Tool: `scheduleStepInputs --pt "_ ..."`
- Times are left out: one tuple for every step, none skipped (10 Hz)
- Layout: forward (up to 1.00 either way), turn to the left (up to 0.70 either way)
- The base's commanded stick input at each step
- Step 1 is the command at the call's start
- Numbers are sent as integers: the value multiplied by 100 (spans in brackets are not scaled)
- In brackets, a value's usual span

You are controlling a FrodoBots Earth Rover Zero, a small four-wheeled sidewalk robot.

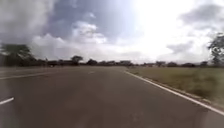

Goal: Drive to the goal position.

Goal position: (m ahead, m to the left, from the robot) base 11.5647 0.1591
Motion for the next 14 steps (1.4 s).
scheduleStepInputs --pt "100 0" --pt "100 0" --pt "100 0" --pt "100 0" --pt "100 0" --pt "100 0" --pt "100 0" --pt "100 0" --pt "100 0" --pt "100 0" --pt "100 0" --pt "100 -8" --pt "100 -28" --pt "100 -32"
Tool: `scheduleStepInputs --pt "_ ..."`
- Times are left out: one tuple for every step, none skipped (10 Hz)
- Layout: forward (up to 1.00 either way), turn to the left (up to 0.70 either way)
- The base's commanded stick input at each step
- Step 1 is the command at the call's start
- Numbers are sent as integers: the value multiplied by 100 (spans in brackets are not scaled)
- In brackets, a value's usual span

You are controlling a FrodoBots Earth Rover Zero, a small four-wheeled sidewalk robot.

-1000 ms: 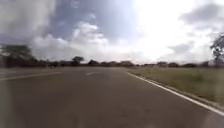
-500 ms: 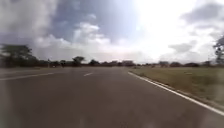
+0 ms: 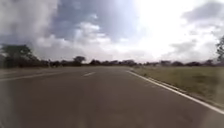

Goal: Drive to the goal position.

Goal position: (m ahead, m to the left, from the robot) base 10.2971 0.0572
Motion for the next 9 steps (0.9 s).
scheduleStepInputs --pt "100 -12" --pt "100 0" --pt "100 0" --pt "100 0" --pt "100 0" --pt "100 0" --pt "100 0" --pt "100 0" --pt "100 0"
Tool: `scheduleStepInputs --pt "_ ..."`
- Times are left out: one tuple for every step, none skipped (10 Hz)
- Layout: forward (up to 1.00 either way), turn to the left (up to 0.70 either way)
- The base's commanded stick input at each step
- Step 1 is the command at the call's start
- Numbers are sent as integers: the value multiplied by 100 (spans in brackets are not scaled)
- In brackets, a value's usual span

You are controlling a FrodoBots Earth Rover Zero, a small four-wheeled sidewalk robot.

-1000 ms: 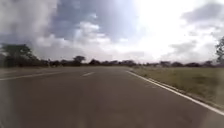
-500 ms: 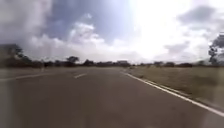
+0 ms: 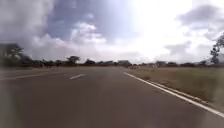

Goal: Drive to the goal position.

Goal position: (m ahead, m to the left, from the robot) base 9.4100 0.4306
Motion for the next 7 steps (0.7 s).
scheduleStepInputs --pt "100 0" --pt "100 0" --pt "100 0" --pt "100 0" --pt "100 0" --pt "100 0" --pt "100 0"
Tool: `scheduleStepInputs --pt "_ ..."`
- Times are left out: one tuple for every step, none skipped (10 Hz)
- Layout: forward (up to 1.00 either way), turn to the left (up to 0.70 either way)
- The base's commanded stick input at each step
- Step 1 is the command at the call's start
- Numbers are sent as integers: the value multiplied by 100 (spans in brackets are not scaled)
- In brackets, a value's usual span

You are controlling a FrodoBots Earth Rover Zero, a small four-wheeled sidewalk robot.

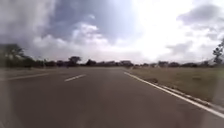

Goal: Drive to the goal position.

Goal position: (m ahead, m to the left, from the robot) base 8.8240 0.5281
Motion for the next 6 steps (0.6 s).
scheduleStepInputs --pt "100 0" --pt "100 0" --pt "100 0" --pt "100 0" --pt "100 0" --pt "100 0"
